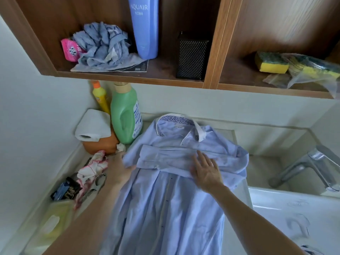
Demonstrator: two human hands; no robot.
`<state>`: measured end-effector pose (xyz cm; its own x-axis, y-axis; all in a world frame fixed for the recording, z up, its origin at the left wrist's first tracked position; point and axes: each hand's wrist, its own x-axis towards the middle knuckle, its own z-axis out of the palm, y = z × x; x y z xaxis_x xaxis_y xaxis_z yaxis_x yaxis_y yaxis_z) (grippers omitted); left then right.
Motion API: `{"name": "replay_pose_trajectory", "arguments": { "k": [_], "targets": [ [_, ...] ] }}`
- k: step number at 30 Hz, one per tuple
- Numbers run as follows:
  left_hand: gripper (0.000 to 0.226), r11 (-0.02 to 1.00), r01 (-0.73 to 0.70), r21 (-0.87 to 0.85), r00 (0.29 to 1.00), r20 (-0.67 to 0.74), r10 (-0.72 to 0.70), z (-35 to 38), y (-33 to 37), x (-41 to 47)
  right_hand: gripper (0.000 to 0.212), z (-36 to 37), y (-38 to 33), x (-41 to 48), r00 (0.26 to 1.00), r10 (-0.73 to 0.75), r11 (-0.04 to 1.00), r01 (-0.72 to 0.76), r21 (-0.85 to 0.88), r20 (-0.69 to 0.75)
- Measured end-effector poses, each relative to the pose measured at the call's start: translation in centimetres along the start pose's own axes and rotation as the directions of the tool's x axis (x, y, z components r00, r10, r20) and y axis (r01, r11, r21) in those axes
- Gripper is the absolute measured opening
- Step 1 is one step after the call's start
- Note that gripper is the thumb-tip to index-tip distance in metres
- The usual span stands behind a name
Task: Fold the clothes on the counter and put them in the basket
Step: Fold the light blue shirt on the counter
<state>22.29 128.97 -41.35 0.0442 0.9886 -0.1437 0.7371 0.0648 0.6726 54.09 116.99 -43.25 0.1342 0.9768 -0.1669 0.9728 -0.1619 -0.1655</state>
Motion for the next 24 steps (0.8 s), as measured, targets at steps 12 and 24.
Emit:
{"name": "replay_pose_trajectory", "arguments": {
  "k": [12,24],
  "targets": [
    [0.030,0.919,-0.043,0.392,0.988,0.151,-0.018,-2.6,-4.2,-7.0,0.064,0.1,2.6,0.6,0.989,0.148,0.940,-0.139,-0.312,0.004],
    [0.017,0.984,-0.168,0.057,0.986,-0.006,0.168,-10.1,-0.4,-3.8,0.036,-2.8,-7.6,-3.3,0.998,0.057,0.994,-0.060,0.087,0.032]
  ]
}}
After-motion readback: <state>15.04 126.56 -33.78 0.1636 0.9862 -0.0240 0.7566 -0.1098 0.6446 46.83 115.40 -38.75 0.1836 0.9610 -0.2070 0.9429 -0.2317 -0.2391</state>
